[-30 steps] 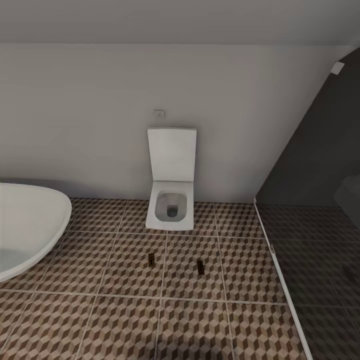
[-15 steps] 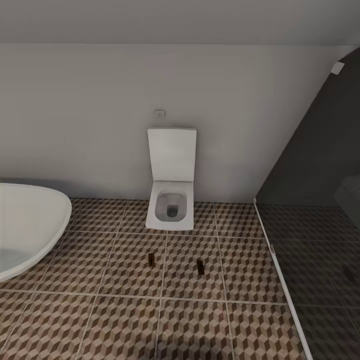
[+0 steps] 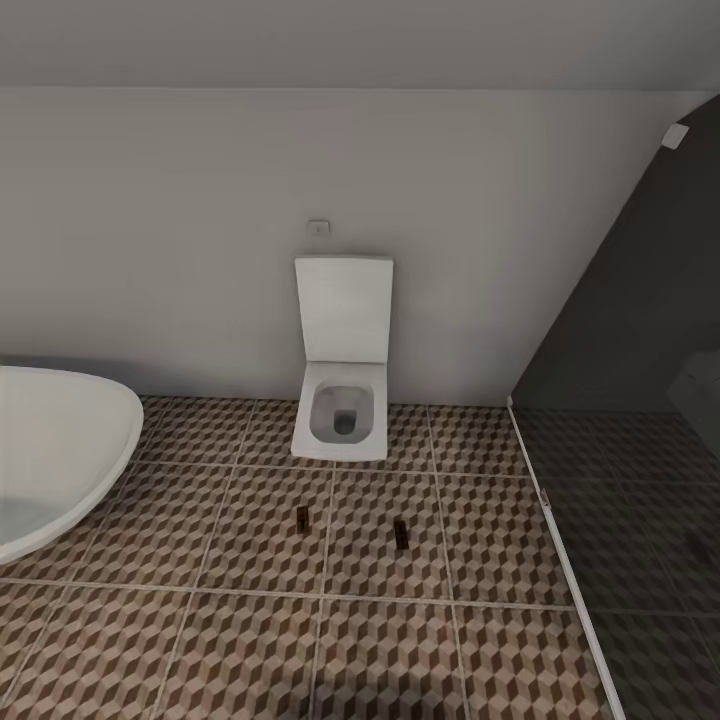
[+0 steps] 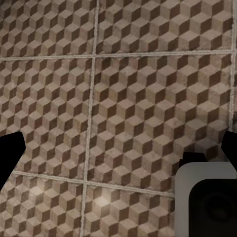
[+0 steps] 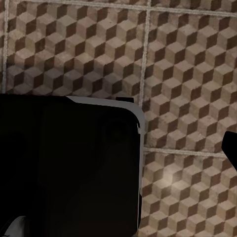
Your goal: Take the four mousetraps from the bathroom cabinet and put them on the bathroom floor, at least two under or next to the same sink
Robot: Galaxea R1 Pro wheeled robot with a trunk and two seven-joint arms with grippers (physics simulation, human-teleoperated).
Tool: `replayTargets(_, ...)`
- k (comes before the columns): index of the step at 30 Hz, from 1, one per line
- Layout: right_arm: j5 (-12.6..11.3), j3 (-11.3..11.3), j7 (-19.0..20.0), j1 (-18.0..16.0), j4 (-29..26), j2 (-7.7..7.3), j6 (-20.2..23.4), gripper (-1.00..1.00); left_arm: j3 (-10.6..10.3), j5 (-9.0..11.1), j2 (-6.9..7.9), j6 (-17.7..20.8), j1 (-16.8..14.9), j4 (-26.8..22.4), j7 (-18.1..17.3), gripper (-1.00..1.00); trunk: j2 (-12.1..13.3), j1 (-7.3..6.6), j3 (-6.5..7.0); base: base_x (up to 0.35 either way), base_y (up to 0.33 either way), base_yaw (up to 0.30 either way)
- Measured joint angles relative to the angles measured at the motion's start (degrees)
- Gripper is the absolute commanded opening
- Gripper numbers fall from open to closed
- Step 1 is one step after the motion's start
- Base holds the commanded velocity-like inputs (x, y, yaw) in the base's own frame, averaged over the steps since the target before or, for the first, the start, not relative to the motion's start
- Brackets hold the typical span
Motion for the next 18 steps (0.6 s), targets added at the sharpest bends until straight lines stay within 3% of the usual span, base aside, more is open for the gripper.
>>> replayTargets(18,0.00,-0.01,0.00,0.00,-0.01,0.00,0.00,1.00,0.00,0.00,-0.01,0.00,0.00,0.00,0.00,1.00,0.00,0.00,0.00,0.000,0.000,0.000)
